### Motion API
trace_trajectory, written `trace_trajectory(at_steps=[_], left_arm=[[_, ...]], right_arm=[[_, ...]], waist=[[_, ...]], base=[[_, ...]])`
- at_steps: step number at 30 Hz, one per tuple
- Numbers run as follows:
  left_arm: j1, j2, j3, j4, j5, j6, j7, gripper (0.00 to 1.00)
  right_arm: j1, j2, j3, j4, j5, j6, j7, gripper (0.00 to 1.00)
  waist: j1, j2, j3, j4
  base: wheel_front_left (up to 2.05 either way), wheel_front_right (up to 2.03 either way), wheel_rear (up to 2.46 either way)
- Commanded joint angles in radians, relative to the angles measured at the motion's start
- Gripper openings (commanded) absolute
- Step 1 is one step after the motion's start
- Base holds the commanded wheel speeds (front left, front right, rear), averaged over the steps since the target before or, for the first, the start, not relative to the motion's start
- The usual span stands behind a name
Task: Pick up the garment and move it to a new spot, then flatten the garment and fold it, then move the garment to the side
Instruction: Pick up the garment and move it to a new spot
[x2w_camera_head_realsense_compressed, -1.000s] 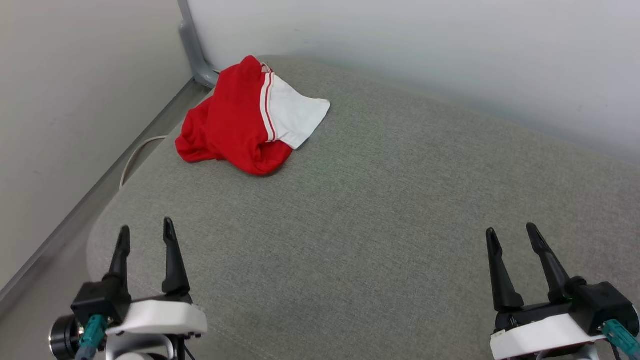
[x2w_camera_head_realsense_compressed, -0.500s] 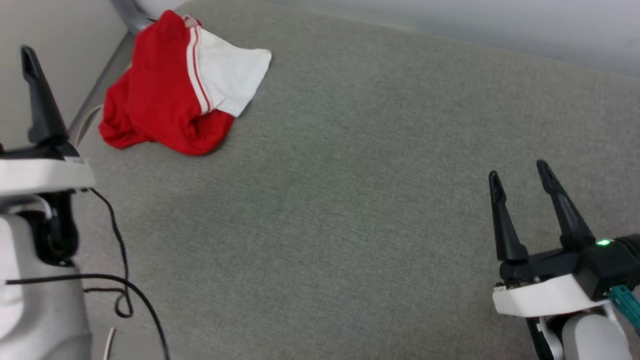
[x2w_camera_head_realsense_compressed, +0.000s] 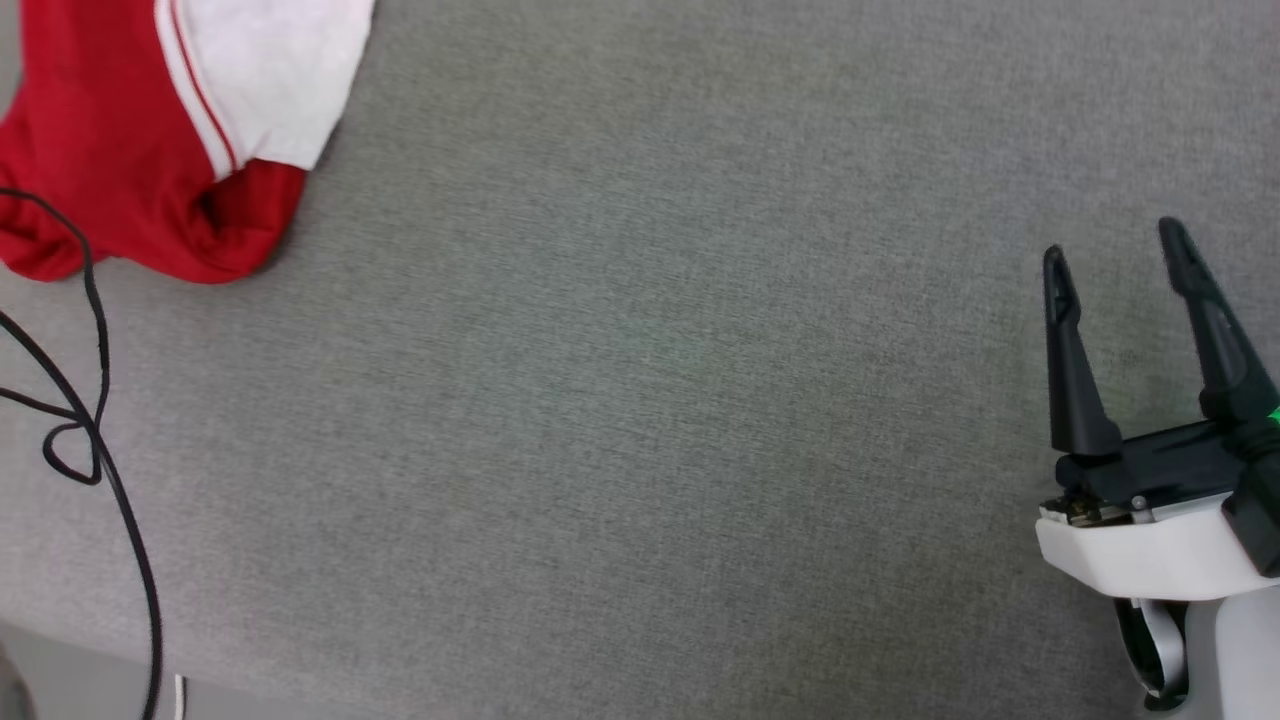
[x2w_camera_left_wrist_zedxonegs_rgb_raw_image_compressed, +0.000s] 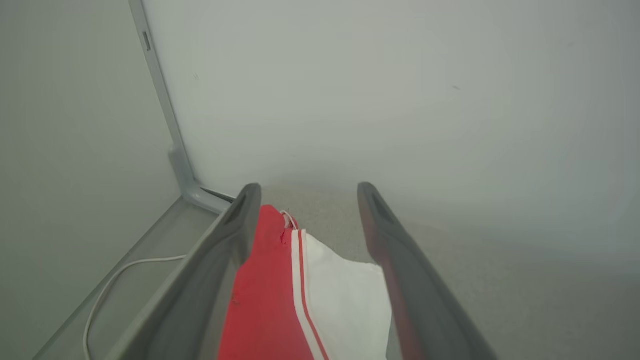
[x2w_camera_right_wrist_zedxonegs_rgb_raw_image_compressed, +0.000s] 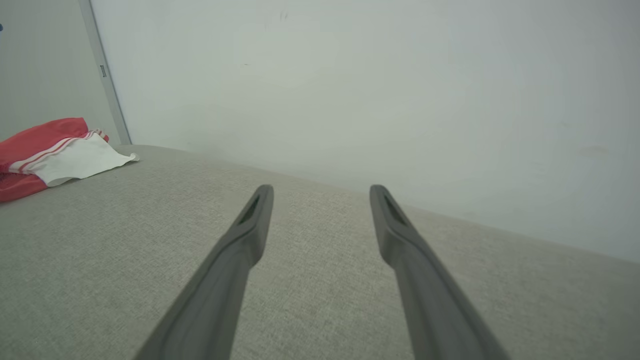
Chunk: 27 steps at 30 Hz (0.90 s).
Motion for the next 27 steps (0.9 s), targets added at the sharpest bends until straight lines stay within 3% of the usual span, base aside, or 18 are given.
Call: trace_trajectory(at_steps=[1,6,10,16,24,25,26,27], left_arm=[[-0.028,0.024,-0.03,0.034,-0.049,0.0,0.071,1.0],[-0.078,0.085,-0.129,0.127,-0.176,0.0,0.323,1.0],[-0.103,0.113,-0.193,0.171,-0.234,0.0,0.457,1.0],[-0.119,0.12,-0.274,0.237,-0.26,0.0,0.55,1.0],[-0.066,0.075,-0.384,0.338,-0.267,0.0,0.554,1.0],[-0.063,0.078,-0.399,0.343,-0.26,0.0,0.541,0.35],[-0.066,0.082,-0.41,0.341,-0.256,0.0,0.522,0.0],[-0.072,0.087,-0.421,0.336,-0.255,0.0,0.503,0.0]], right_arm=[[-0.018,-0.009,-0.001,-0.018,-0.008,-0.001,-0.002,1.0],[-0.032,-0.024,-0.007,-0.059,-0.016,-0.001,-0.002,1.0],[-0.046,-0.034,-0.011,-0.082,-0.018,-0.001,-0.002,1.0],[-0.055,-0.04,-0.008,-0.098,-0.026,-0.001,-0.002,1.0],[-0.071,-0.03,0.001,-0.099,-0.021,-0.001,-0.002,1.0],[-0.072,-0.028,0.0,-0.1,-0.021,-0.001,-0.002,1.0],[-0.073,-0.026,-0.001,-0.1,-0.019,-0.001,-0.002,1.0],[-0.072,-0.024,-0.002,-0.099,-0.017,-0.001,-0.002,1.0]], waist=[[-0.0003,0.0,0.035,-0.025],[-0.0003,0.0,0.082,-0.04],[-0.0003,0.0,0.119,-0.047],[-0.0003,0.0,0.16,-0.052],[-0.0003,0.0,0.176,-0.068],[-0.0003,0.0,0.174,-0.07],[-0.0003,0.0,0.17,-0.071],[-0.0003,0.0,0.165,-0.072]], base=[[0.0,0.0,0.0],[0.0,0.0,0.0],[0.0,0.0,0.0],[0.0,0.0,0.0],[0.0,0.0,0.0],[0.0,0.0,0.0],[0.0,0.0,0.0],[0.0,0.0,0.0]])
